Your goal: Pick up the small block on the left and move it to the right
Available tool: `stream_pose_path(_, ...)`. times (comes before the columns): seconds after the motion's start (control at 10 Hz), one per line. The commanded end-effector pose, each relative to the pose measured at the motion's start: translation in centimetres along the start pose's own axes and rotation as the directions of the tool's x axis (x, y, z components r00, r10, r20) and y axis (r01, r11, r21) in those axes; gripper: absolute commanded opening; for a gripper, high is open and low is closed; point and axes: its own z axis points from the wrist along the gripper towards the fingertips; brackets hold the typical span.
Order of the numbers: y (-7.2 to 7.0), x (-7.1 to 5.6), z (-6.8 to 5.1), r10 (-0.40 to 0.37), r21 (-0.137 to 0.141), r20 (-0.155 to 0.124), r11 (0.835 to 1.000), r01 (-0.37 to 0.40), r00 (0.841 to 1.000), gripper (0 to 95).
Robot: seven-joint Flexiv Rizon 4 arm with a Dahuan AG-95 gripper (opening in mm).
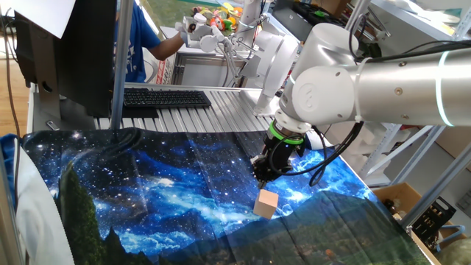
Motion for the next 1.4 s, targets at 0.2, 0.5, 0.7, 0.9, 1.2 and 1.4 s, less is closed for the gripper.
stream_pose_path(0.2,0.0,-0.12,0.05,0.014,0.003,-0.001,1.0,-0.014,1.0,38.0)
stream_pose_path(0.5,0.0,-0.12,0.04,0.017,0.003,0.0,1.0,-0.017,1.0,38.0)
stream_pose_path(0.7,0.0,-0.12,0.04,0.016,0.003,0.0,1.0,-0.016,1.0,38.0)
stream_pose_path(0.9,0.0,-0.12,0.04,0.018,0.004,-0.001,1.0,-0.018,1.0,38.0)
stream_pose_path(1.2,-0.04,-0.08,-0.08,0.008,0.004,0.001,1.0,-0.008,1.0,38.0)
stream_pose_path(1.4,-0.1,-0.04,-0.23,0.015,0.003,-0.003,1.0,-0.015,1.0,38.0)
